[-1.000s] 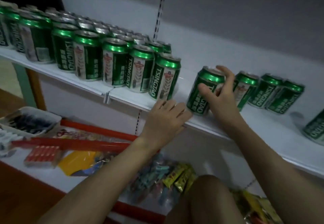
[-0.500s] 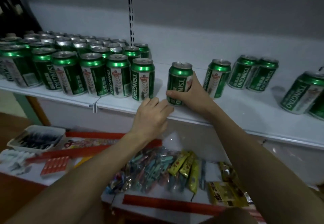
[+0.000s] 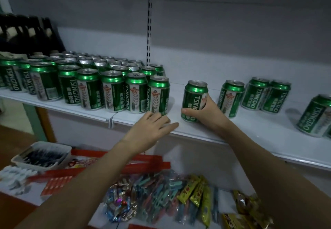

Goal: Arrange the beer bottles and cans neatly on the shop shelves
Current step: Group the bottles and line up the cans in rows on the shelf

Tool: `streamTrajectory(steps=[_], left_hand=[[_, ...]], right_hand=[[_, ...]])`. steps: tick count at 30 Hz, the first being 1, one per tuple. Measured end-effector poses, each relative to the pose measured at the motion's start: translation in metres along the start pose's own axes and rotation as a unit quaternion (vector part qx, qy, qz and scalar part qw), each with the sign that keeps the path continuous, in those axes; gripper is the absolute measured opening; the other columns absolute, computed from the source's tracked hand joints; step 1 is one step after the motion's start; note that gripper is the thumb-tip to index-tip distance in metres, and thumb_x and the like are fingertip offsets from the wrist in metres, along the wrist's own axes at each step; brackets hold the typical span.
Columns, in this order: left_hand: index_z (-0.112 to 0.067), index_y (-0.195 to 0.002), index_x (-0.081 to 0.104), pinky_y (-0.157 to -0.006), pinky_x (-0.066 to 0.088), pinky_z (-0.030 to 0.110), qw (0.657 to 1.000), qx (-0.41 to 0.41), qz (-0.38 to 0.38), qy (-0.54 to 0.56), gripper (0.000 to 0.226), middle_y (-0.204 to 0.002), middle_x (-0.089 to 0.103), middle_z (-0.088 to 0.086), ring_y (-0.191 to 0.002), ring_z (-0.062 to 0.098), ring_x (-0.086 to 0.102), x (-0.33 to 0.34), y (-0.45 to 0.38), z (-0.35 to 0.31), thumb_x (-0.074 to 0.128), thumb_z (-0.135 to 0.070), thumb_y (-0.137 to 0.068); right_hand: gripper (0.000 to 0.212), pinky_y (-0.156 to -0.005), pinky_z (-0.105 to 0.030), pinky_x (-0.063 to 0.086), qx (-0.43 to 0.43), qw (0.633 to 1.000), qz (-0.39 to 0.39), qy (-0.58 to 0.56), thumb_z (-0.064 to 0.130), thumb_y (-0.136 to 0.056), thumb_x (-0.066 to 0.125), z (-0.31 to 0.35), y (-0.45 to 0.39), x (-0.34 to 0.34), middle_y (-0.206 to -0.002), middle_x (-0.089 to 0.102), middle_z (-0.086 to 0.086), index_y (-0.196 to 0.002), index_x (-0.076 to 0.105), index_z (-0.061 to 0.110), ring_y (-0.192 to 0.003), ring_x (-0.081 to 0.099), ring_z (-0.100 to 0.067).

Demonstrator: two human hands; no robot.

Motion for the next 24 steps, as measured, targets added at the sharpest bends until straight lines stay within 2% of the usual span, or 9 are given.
streamTrajectory(steps=[3, 5, 8, 12, 14, 17, 21, 24], left_hand=[[-0.014, -0.113, 0.061, -0.069, 0.033, 0.034, 0.992, -0.074, -0.085, 0.052, 0.047, -0.088, 0.062, 0.006, -0.078, 0.024, 0.047, 0.013, 0.004, -0.004, 0.045, 0.011, -0.076], [-0.012, -0.105, 0.068, -0.067, 0.031, 0.033, 0.987, -0.088, -0.106, 0.086, 0.043, -0.083, 0.062, 0.006, -0.076, 0.023, 0.044, 0.017, 0.002, -0.008, 0.049, 0.012, -0.075], [-0.009, -0.101, 0.071, -0.067, 0.028, 0.030, 0.987, -0.061, -0.079, 0.122, 0.046, -0.082, 0.062, 0.006, -0.075, 0.021, 0.042, 0.013, -0.001, -0.003, 0.042, 0.009, -0.070], [-0.007, -0.102, 0.072, -0.065, 0.026, 0.030, 0.987, -0.038, -0.027, 0.152, 0.050, -0.081, 0.061, 0.007, -0.074, 0.020, 0.037, 0.005, -0.004, 0.003, 0.036, 0.004, -0.068], [-0.007, -0.102, 0.072, -0.065, 0.029, 0.031, 0.987, -0.028, -0.025, 0.154, 0.048, -0.080, 0.060, 0.007, -0.073, 0.020, 0.037, 0.004, -0.004, 0.006, 0.044, 0.005, -0.066], [-0.007, -0.103, 0.072, -0.066, 0.030, 0.030, 0.988, -0.020, -0.038, 0.149, 0.050, -0.080, 0.060, 0.007, -0.073, 0.020, 0.038, 0.004, -0.005, 0.009, 0.057, 0.013, -0.059], [-0.006, -0.105, 0.071, -0.067, 0.032, 0.030, 0.988, -0.001, -0.021, 0.155, 0.048, -0.081, 0.059, 0.007, -0.072, 0.021, 0.041, 0.003, -0.005, 0.011, 0.043, 0.006, -0.068], [-0.007, -0.108, 0.070, -0.069, 0.030, 0.029, 0.993, 0.000, 0.005, 0.122, 0.050, -0.084, 0.059, 0.007, -0.072, 0.025, 0.050, -0.001, -0.005, 0.010, 0.054, 0.008, -0.062]], right_hand=[[0.065, -0.079, -0.025, 0.055, 0.010, 1.000, -0.001, 0.021, 0.028, -0.070, 0.087, -0.003, -0.001, 0.000, -0.105, 0.072, 0.003, -0.124, 0.052, 0.022, -0.094, 0.070, -0.006], [0.061, -0.074, -0.019, 0.053, 0.016, 0.999, -0.009, 0.032, 0.029, -0.072, 0.086, -0.003, 0.002, 0.001, -0.104, 0.071, 0.006, -0.123, 0.052, 0.023, -0.091, 0.070, -0.003], [0.058, -0.067, -0.015, 0.053, 0.015, 0.999, -0.007, 0.036, 0.027, -0.076, 0.084, 0.002, 0.008, 0.000, -0.103, 0.071, 0.004, -0.124, 0.051, 0.023, -0.090, 0.070, -0.004], [0.056, -0.078, -0.023, 0.055, 0.019, 0.999, -0.006, 0.037, 0.023, -0.076, 0.084, 0.008, 0.010, 0.002, -0.105, 0.071, 0.001, -0.122, 0.053, 0.022, -0.094, 0.070, -0.008], [0.055, -0.082, -0.028, 0.055, 0.025, 0.999, -0.012, 0.034, 0.022, -0.075, 0.085, 0.008, 0.011, 0.003, -0.105, 0.071, 0.002, -0.120, 0.054, 0.023, -0.095, 0.070, -0.009], [0.054, -0.080, -0.025, 0.054, 0.038, 0.999, -0.013, 0.031, 0.021, -0.075, 0.084, 0.007, 0.010, 0.002, -0.105, 0.071, 0.004, -0.120, 0.054, 0.025, -0.093, 0.070, -0.005], [0.053, -0.076, -0.021, 0.053, 0.039, 0.999, -0.015, 0.028, 0.021, -0.075, 0.083, 0.010, 0.008, 0.003, -0.104, 0.073, 0.004, -0.121, 0.057, 0.022, -0.093, 0.070, -0.007], [0.056, -0.072, -0.019, 0.051, 0.034, 0.998, -0.023, 0.043, 0.026, -0.074, 0.085, 0.008, 0.010, 0.005, -0.101, 0.072, 0.004, -0.121, 0.055, 0.022, -0.091, 0.070, -0.009]])
Point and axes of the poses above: each hand's wrist, its own y-axis away from the middle knuckle, its own x-axis out of the palm, z = x × y, the point moved 3 cm from there along -y, towards the middle knuckle
